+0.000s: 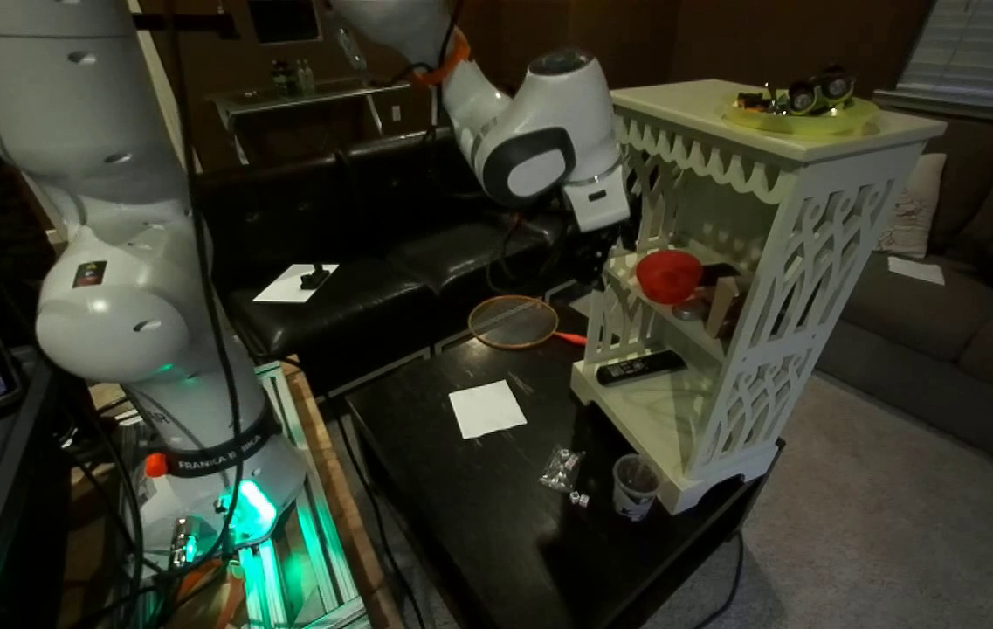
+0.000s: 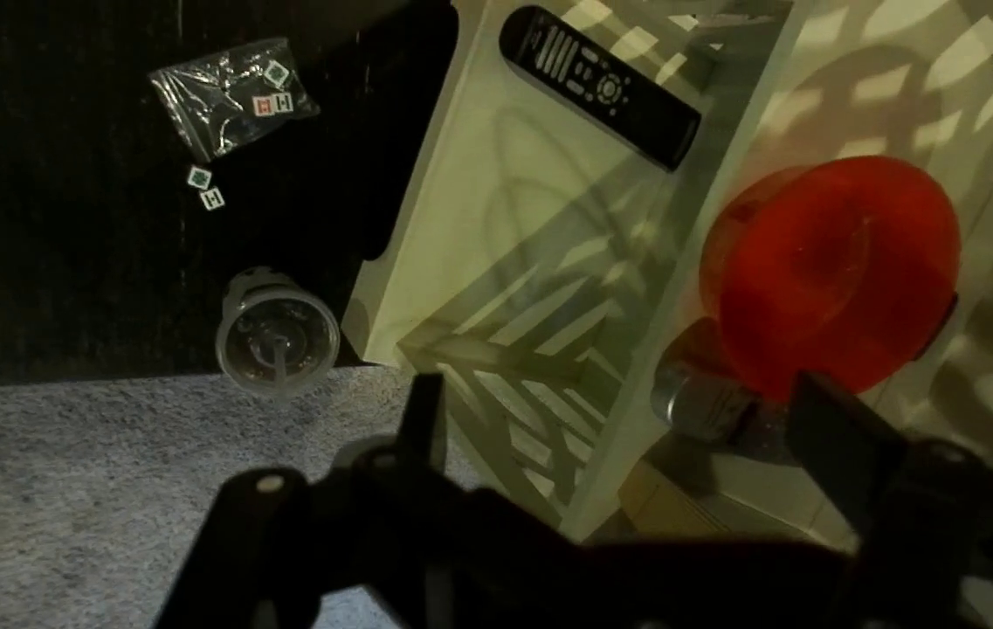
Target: Move the orange bowl to the left.
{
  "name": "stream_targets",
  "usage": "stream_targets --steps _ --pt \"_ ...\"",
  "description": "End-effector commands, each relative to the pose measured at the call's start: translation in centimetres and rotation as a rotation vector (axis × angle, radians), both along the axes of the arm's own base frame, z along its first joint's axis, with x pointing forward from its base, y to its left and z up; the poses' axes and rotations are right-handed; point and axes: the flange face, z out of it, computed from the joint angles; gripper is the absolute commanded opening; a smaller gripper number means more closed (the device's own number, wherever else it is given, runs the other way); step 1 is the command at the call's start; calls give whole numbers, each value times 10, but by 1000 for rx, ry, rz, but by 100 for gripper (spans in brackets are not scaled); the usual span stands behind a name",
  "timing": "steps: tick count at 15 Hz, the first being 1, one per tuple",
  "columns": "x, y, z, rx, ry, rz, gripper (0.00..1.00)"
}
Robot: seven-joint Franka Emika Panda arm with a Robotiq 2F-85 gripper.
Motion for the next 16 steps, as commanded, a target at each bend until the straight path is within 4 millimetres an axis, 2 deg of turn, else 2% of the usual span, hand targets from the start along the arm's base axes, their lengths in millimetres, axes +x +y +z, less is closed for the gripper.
stream_targets --steps 1,5,12,16 --pt "32 7 -34 52 -41 -12 100" --pt "61 21 -47 54 -142 38 100" --pt "84 -4 -87 43 -184 59 100" --pt "95 1 -94 69 -212 79 96"
